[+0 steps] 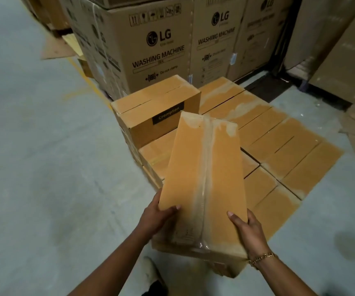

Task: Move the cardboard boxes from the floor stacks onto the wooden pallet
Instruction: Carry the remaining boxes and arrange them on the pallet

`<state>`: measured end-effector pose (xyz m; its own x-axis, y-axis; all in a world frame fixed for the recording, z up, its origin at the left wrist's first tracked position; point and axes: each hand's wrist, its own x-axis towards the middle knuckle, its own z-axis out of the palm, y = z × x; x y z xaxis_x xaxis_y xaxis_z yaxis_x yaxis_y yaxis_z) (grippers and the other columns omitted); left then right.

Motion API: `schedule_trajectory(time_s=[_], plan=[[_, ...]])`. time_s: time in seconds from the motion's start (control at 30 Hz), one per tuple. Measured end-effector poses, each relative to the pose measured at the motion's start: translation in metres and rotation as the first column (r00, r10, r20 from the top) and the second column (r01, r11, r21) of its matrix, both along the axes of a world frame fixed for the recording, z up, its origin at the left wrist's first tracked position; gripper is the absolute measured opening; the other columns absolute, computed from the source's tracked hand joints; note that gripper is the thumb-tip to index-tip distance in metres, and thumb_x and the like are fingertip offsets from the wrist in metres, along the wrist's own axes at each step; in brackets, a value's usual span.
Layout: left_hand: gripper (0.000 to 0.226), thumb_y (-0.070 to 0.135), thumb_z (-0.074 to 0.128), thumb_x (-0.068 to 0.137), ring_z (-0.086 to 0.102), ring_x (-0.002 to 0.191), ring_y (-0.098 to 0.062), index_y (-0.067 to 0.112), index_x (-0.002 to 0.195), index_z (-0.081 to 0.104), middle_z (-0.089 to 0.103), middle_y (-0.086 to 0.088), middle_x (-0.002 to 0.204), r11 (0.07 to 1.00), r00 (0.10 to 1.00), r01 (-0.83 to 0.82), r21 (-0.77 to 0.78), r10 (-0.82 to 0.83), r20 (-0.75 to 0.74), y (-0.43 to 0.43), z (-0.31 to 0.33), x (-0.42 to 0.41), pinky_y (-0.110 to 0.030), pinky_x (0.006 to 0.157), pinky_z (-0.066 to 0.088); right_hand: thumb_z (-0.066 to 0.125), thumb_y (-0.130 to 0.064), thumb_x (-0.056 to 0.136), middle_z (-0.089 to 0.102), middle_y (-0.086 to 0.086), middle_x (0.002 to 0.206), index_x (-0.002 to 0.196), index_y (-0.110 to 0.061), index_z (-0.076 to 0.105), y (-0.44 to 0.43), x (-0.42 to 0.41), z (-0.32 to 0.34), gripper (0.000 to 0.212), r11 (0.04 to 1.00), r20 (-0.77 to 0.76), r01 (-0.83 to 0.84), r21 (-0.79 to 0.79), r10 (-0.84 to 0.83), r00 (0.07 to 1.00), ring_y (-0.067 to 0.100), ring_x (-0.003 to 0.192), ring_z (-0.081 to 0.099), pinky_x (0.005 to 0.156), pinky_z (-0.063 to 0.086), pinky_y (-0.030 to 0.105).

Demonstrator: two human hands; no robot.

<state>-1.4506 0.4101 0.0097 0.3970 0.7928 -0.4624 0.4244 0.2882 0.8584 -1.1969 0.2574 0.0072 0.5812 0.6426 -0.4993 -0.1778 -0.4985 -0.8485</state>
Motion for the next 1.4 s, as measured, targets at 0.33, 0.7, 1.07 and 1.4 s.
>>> schedule_trajectory(time_s=[0.33, 0.7, 1.07, 1.4], plan=[[0.099, 0.079, 0.080, 0.063, 0.057, 0.127, -0.022, 0.055, 0.148, 0.034, 0.058, 0.014, 0.140, 0.970, 0.974, 0.220, -0.102, -0.225, -0.036, 0.178, 0.003, -0.051, -0.056, 0.107, 0.048, 0.083, -0.076, 0.057, 0.061, -0.008, 0.141, 0.143, -0.030, 0.054, 0.125, -0.082, -0.037, 0.101, 0.981, -0.022, 0.189, -0.034, -0.190, 0.982, 0.021, 0.131, 0.056, 0.112, 0.044, 0.050], [0.085, 0.056, 0.088, 0.071, 0.059, 0.122, -0.019, 0.051, 0.143, 0.044, 0.061, 0.013, 0.131, 0.930, 0.945, 0.323, -0.178, -0.327, 0.006, 0.337, -0.031, -0.036, -0.045, 0.103, 0.053, 0.078, -0.032, 0.089, 0.035, 0.003, 0.161, 0.157, -0.011, 0.033, 0.255, -0.105, -0.061, 0.085, 0.935, -0.096, 0.355, 0.026, -0.351, 0.932, 0.024, 0.150, 0.030, 0.116, 0.027, 0.035], [0.096, 0.048, 0.088, 0.075, 0.053, 0.129, -0.024, 0.050, 0.152, 0.032, 0.051, 0.007, 0.144, 0.836, 0.863, 0.495, -0.237, -0.505, 0.022, 0.461, -0.052, -0.024, -0.046, 0.100, 0.054, 0.076, -0.025, 0.091, 0.029, 0.007, 0.165, 0.159, -0.010, 0.029, 0.349, -0.143, -0.075, 0.084, 0.848, -0.092, 0.528, -0.047, -0.530, 0.843, 0.025, 0.152, 0.026, 0.120, 0.024, 0.038], [0.073, 0.012, 0.070, 0.094, 0.043, 0.120, -0.014, 0.017, 0.155, 0.031, 0.045, 0.005, 0.134, 0.808, 0.794, 0.565, -0.169, -0.588, -0.155, 0.523, -0.087, -0.035, -0.010, 0.074, 0.041, 0.076, -0.014, 0.090, 0.066, 0.000, 0.126, 0.140, -0.013, 0.055, 0.423, -0.186, -0.099, 0.055, 0.774, -0.007, 0.593, -0.221, -0.610, 0.793, 0.024, 0.119, 0.060, 0.095, 0.042, 0.030]])
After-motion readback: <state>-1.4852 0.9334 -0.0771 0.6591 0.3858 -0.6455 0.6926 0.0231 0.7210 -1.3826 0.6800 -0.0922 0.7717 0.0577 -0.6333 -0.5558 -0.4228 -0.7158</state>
